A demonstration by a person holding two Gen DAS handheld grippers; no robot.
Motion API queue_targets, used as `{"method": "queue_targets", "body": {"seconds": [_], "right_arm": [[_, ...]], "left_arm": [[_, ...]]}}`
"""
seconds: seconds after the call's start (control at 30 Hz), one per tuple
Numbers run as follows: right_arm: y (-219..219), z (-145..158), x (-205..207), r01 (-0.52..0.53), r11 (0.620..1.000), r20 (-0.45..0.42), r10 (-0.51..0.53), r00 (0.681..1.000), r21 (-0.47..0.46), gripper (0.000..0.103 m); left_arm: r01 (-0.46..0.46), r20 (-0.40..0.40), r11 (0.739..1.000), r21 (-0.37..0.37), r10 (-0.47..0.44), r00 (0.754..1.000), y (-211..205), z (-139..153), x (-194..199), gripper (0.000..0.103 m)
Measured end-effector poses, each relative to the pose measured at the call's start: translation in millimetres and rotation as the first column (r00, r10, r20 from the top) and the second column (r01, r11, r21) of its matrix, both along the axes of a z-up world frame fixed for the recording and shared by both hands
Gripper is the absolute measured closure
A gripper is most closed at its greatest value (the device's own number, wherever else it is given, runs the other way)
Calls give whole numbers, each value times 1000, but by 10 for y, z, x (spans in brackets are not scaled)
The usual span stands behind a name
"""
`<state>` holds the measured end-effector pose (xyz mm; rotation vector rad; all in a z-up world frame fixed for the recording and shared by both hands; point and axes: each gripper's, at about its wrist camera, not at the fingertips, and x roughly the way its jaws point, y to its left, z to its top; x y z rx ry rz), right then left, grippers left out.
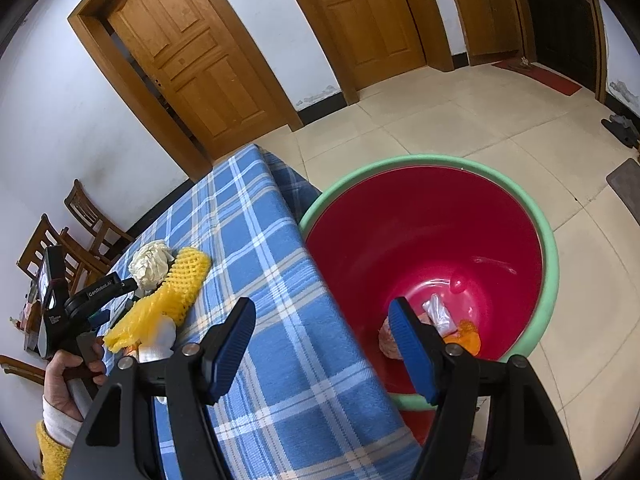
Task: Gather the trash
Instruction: 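Grasp the white printed medicine box with the left tool, then grasp the long yellow foam net with the right tool while the left tool holds the box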
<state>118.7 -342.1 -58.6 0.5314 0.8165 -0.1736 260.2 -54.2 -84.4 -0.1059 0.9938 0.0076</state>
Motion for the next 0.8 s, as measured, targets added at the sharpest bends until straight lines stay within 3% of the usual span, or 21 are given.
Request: {"method": "queue_targets", "body": {"seconds": [0.23, 0.6, 0.8], "right_arm": [[52, 54, -11, -8, 1000, 10, 8, 1000, -6, 31], [320, 162, 3, -64, 998, 36, 64, 997, -14, 31], [510, 215, 44, -110, 994, 49, 111, 993, -20, 31]], "left_arm": [[12, 34, 998, -60, -10, 999, 91, 108, -145, 12], [51, 146, 996, -75, -40, 988, 264, 522, -646, 12], [74, 160, 993, -88, -59, 985, 359, 596, -902, 12]]}}
